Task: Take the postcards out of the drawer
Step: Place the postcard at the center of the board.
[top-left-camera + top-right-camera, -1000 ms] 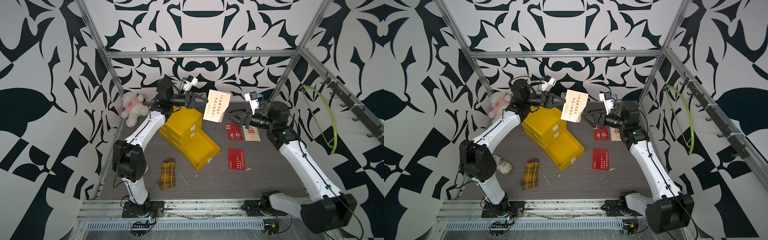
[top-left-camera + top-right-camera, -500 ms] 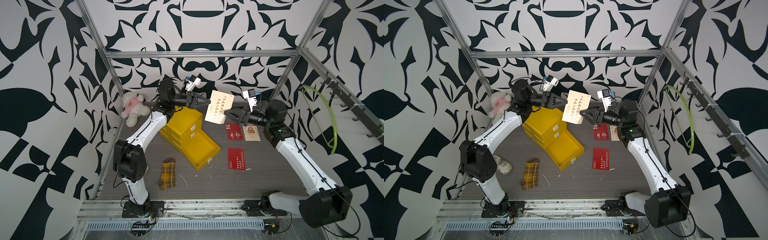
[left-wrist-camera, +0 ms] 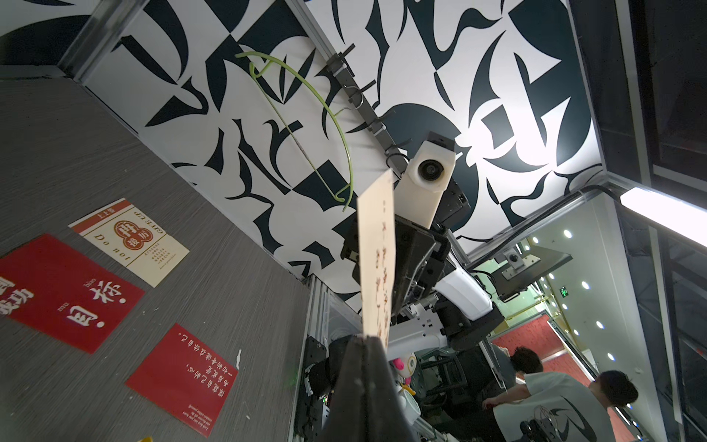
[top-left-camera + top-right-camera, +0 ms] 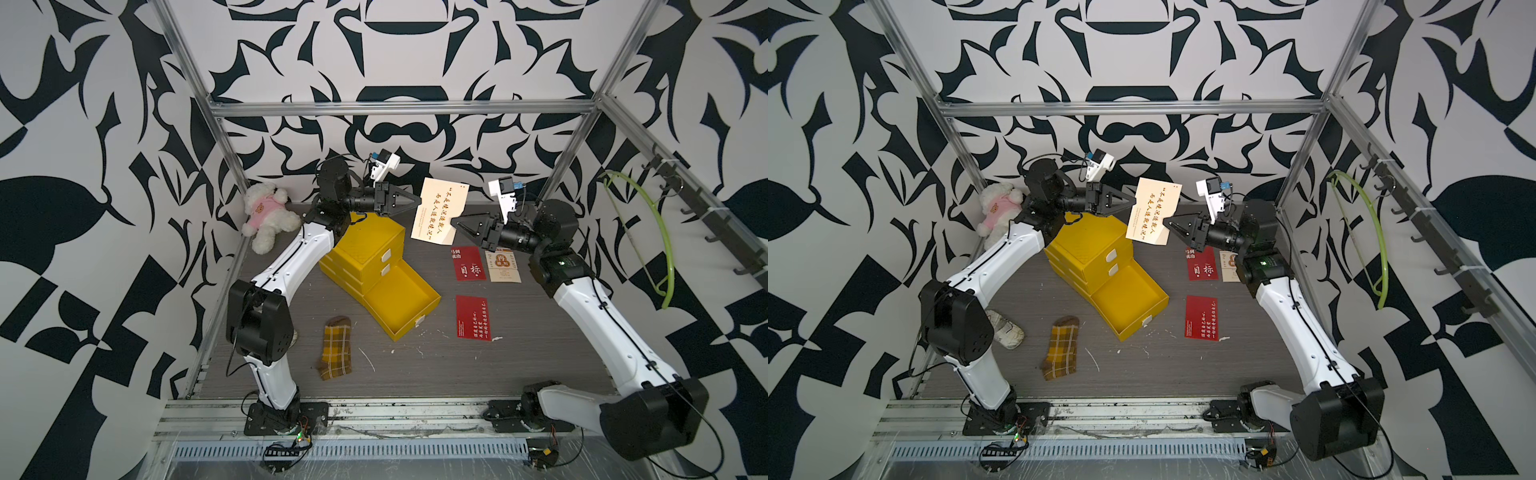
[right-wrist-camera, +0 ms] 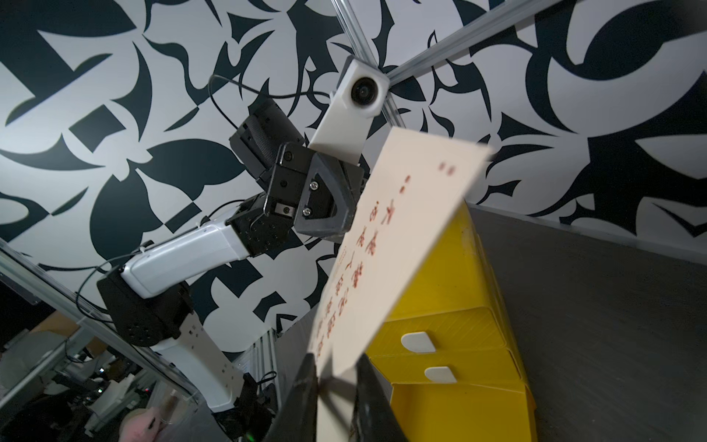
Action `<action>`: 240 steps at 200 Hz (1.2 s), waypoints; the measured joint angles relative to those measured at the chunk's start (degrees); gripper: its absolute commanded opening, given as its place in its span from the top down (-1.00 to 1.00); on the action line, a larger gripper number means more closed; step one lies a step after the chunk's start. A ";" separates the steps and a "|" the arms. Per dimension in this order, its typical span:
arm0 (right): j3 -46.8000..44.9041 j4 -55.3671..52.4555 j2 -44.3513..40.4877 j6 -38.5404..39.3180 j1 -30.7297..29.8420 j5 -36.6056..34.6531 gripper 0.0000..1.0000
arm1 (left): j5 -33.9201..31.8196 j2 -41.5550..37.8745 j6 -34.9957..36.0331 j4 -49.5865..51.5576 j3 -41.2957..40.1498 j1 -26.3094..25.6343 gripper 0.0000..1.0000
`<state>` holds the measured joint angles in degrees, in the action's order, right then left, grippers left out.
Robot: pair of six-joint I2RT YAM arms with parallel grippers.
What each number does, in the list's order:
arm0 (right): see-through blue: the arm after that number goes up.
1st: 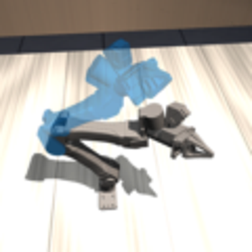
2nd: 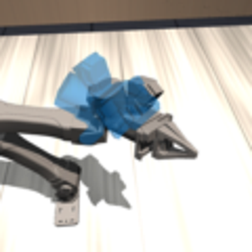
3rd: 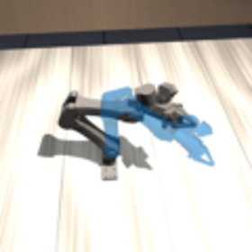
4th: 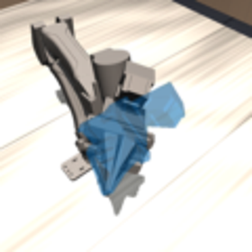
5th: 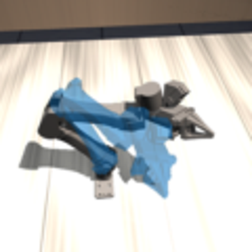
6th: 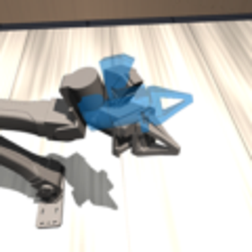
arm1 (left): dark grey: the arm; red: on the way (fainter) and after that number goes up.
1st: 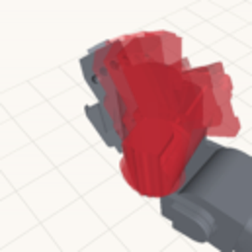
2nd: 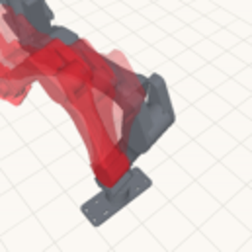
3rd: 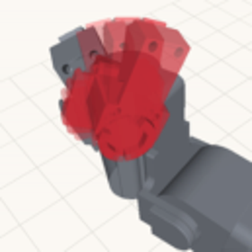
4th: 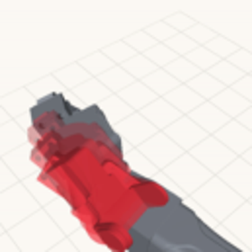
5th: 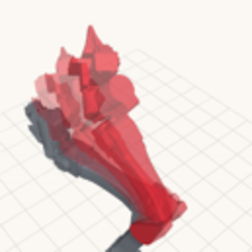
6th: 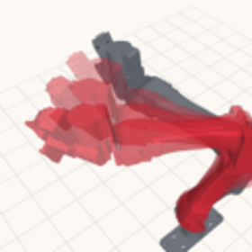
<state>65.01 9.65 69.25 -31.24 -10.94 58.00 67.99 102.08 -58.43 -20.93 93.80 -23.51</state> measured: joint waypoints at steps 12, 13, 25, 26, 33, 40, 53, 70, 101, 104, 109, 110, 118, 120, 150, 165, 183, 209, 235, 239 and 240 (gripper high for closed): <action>0.00 -0.22 0.00 -0.15 -0.02 -0.48 0.74 | -1.09 -0.37 1.38 1.33 -0.22 0.00 1.00; 0.00 -0.24 0.00 -0.09 -0.02 -0.52 0.74 | -1.16 -0.42 1.51 1.46 -0.26 0.00 1.00; 0.00 -0.48 0.04 -0.26 -0.04 -0.94 0.81 | -2.21 -1.09 2.91 3.06 -0.61 -0.09 1.00; 0.00 -0.48 0.04 -0.22 -0.04 -1.01 0.81 | -2.23 -1.14 3.02 3.17 -0.63 -0.09 1.00; 0.00 -0.66 0.07 -0.26 -0.09 -1.33 0.85 | -2.82 -1.62 4.09 4.22 -0.72 -0.20 1.00; 0.09 -0.98 0.15 -0.28 -0.17 -1.73 0.94 | -3.37 -2.08 5.07 5.22 -0.72 -0.28 1.00; 0.61 -2.25 0.35 -0.20 -0.39 -2.69 1.00 | -4.52 -3.04 7.17 7.23 -0.72 -0.48 1.00; 1.60 -4.72 0.74 0.20 -0.42 -4.63 1.00 | -6.34 -4.20 10.54 10.36 -0.70 -0.90 1.00; 2.58 -9.75 1.66 1.29 -0.76 -9.38 1.00 | -9.79 -5.57 17.86 16.96 -0.02 -2.40 1.00; 2.60 -10.16 1.77 1.31 -0.85 -9.97 1.00 | -9.97 -5.64 18.21 17.27 -0.02 -2.54 1.00; 2.67 -10.88 2.03 1.42 -1.05 -10.97 1.00 | -10.23 -5.75 19.08 17.94 0.04 -2.89 1.00; 2.69 -10.99 2.05 1.42 -1.09 -11.10 1.00 | -10.23 -5.77 19.17 18.03 0.04 -2.93 1.00; 2.89 -12.20 2.51 1.55 -1.44 -12.70 1.00 | -10.43 -5.92 20.17 18.84 0.04 -3.43 1.00; 2.99 -12.55 2.64 1.60 -1.55 -13.14 1.00 | -10.47 -5.92 20.46 19.10 0.04 -3.58 1.00; 4.02 -15.80 4.37 2.08 -3.06 -17.55 1.00 | -10.82 -5.95 22.34 21.14 0.04 -5.03 1.00; 4.26 -16.35 4.50 2.27 -3.34 -18.43 1.00 | -10.91 -5.95 22.73 21.64 0.04 -5.22 1.00; 4.57 -17.20 4.39 3.02 -3.34 -18.86 1.00 | -11.32 -5.95 23.65 22.40 0.15 -5.22 0.58; 6.51 -20.59 4.17 5.51 -3.43 -19.10 1.00 | -12.79 -5.92 26.62 26.14 1.53 -5.40 -0.27; 9.11 -25.46 3.13 8.87 -3.41 -19.39 1.00 | -15.45 -5.92 29.46 29.29 2.10 -5.35 -0.93; 9.29 -26.12 2.89 9.20 -3.34 -19.52 1.00 | -15.93 -5.92 29.27 29.86 2.05 -5.27 -0.99; 9.35 -26.36 2.78 9.40 -3.32 -19.54 1.00 | -16.00 -5.92 29.51 29.97 2.05 -5.25 -0.99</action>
<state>74.37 -16.71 72.03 -21.85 -14.26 38.46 51.99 96.16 -28.93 9.04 95.85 -28.75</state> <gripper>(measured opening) 0.047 0.868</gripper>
